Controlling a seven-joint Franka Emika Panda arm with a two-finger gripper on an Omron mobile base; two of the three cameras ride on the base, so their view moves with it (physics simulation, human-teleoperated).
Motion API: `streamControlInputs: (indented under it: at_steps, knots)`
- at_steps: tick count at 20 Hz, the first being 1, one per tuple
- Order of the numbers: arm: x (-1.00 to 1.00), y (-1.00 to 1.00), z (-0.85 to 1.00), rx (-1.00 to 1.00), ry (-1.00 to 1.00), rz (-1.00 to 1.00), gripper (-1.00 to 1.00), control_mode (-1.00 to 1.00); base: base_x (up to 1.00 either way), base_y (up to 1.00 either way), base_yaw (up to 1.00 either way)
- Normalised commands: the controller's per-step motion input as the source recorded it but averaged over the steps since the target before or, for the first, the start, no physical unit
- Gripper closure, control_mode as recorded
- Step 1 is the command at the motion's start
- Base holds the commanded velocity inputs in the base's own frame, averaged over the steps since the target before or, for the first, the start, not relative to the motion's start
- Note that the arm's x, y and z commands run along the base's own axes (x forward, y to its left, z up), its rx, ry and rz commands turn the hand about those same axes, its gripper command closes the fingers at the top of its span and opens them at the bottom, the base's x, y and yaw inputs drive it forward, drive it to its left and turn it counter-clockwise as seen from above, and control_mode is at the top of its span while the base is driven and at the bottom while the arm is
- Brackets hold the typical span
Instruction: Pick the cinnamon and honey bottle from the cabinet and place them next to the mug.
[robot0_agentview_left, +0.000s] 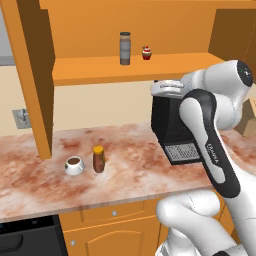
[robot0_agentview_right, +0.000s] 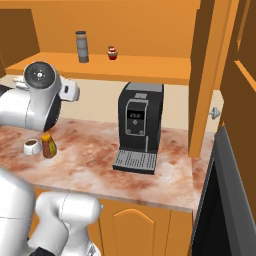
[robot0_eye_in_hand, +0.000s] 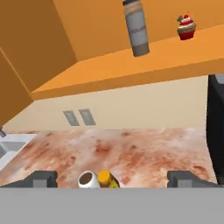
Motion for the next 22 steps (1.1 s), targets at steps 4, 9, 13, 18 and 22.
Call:
streamControlInputs:
  at_steps: [4,9,13,18,22]
  knots:
    - [0.00,-0.31,0.77,-0.04,-0.14,-0.21,-1.00,-1.00,0.00,0.00,0.00]
    - [0.29,-0.09,0.30,-0.04,-0.03,-0.22,-1.00,-1.00,0.00,0.00,0.00]
    - [0.71,0.00,0.00,0.00,0.00,-0.14,-1.00,-1.00,0.00,0.00,0.00]
    - [0.76,0.00,-0.01,0.00,0.00,-0.06,-1.00,-1.00,0.00,0.00,0.00]
    - [0.76,0.03,0.00,-0.02,0.00,0.00,-1.00,-1.00,0.00,0.00,0.00]
